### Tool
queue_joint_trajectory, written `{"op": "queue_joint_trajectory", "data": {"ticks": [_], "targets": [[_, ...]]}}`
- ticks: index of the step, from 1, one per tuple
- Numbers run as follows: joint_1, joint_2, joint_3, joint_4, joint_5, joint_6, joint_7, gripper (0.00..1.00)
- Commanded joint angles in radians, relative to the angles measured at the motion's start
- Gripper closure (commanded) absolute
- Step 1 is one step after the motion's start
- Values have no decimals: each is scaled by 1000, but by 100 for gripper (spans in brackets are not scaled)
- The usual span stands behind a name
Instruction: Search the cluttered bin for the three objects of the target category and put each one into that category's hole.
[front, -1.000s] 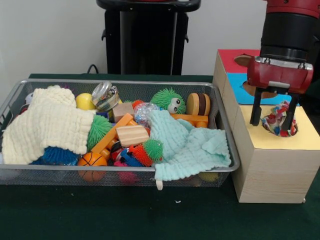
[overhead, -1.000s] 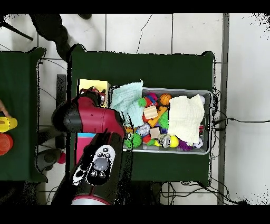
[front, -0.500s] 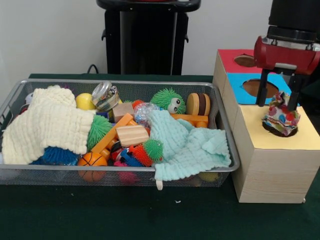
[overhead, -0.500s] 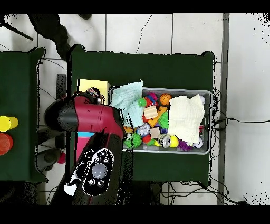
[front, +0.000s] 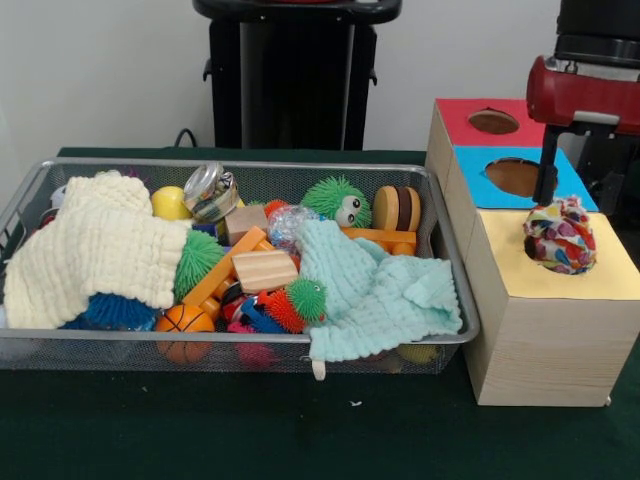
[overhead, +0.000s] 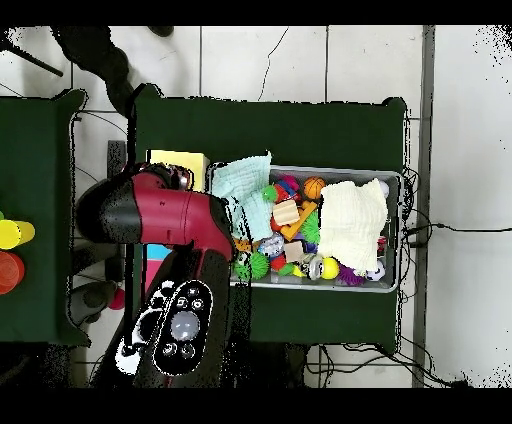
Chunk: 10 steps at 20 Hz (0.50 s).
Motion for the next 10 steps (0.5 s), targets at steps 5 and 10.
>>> {"op": "queue_joint_trajectory", "data": {"ticks": [5, 10], "targets": [[-19, 12, 59, 7, -15, 80, 134, 0], [-17, 13, 53, 2, -18, 102, 131, 0]]}}
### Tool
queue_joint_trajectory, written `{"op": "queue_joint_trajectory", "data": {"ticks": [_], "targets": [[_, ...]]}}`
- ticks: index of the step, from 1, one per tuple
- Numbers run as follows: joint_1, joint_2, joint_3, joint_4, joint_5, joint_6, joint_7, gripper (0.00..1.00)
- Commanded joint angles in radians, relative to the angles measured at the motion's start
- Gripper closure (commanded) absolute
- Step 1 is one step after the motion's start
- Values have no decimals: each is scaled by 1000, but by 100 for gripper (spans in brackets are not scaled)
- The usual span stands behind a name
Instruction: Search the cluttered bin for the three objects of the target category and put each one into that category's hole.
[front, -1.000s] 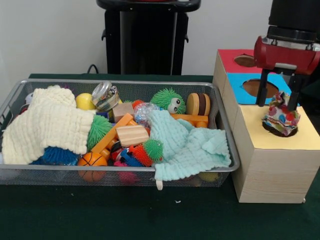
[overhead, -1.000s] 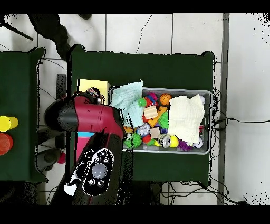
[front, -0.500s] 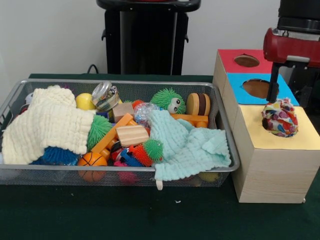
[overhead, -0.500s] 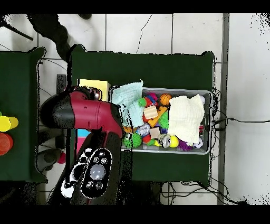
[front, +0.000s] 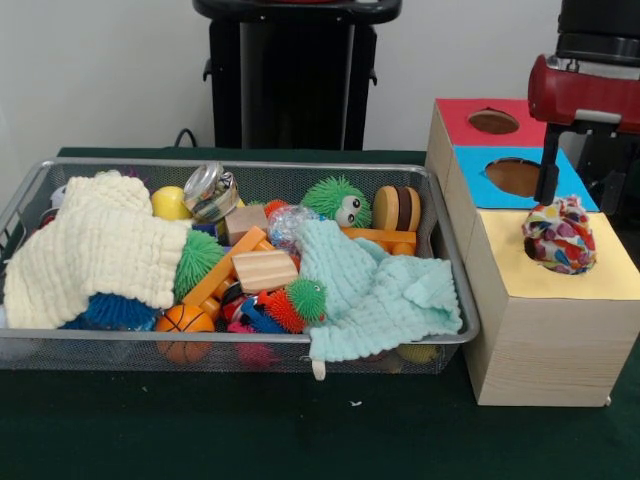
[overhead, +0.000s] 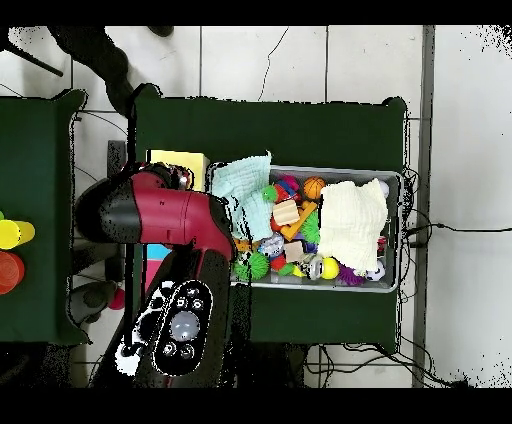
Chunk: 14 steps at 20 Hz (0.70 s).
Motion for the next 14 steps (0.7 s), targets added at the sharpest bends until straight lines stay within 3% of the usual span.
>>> {"op": "queue_joint_trajectory", "data": {"ticks": [1, 9, 10, 14], "targets": [[-17, 13, 52, 1, -20, 110, 128, 0], [-21, 9, 48, -30, -30, 195, 104, 0], [-24, 7, 52, -27, -24, 203, 112, 100], [-27, 5, 54, -36, -29, 211, 104, 100]]}}
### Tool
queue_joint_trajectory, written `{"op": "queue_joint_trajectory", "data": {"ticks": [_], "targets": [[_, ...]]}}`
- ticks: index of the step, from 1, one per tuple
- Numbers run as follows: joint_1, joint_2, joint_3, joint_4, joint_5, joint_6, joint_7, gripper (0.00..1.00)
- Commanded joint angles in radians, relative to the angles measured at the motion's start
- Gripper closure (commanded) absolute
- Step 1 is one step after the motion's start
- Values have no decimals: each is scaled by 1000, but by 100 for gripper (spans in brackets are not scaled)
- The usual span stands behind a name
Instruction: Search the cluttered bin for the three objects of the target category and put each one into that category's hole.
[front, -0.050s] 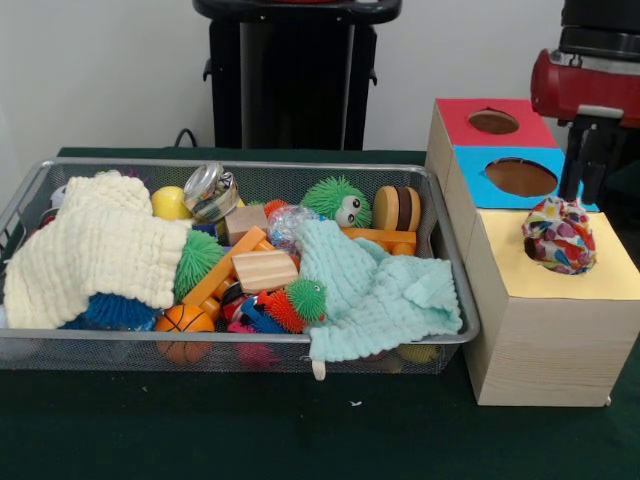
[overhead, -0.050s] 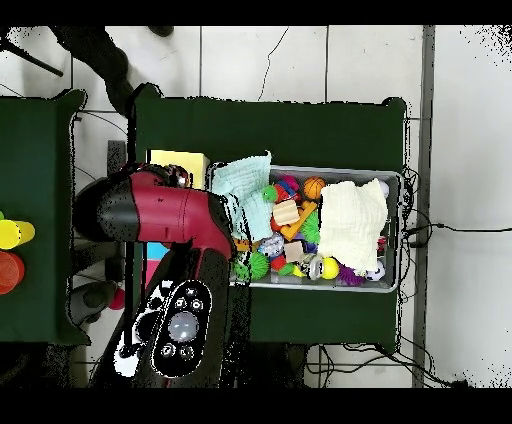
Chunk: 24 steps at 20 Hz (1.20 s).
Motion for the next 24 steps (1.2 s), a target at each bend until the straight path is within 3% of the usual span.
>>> {"op": "queue_joint_trajectory", "data": {"ticks": [1, 11, 24], "targets": [[-27, 9, 54, -26, -36, 146, 94, 100], [-38, 5, 53, -22, -66, 162, 53, 100], [-76, 10, 92, 54, -117, 66, 12, 100]]}}
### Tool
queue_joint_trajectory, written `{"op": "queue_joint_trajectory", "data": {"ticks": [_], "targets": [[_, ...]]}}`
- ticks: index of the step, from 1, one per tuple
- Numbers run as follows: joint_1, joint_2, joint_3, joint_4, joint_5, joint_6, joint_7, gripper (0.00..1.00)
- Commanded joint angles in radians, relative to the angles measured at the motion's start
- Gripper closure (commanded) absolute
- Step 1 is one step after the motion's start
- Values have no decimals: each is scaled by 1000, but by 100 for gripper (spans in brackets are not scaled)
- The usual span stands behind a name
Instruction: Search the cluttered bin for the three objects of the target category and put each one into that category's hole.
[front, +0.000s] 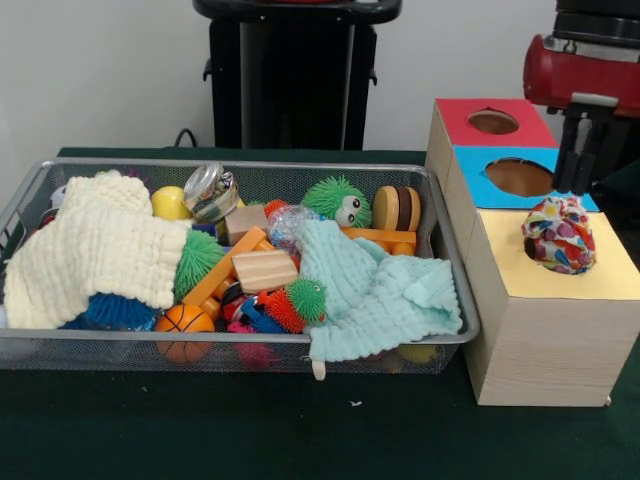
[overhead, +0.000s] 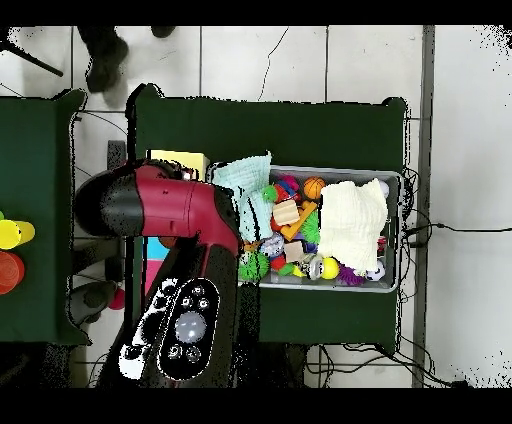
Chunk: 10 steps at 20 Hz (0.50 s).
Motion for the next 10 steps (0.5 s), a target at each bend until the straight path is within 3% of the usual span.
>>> {"op": "queue_joint_trajectory", "data": {"ticks": [1, 10], "targets": [[-55, 21, 95, 82, -85, 29, 11, 100], [-74, 19, 133, 100, -80, 49, 64, 100]]}}
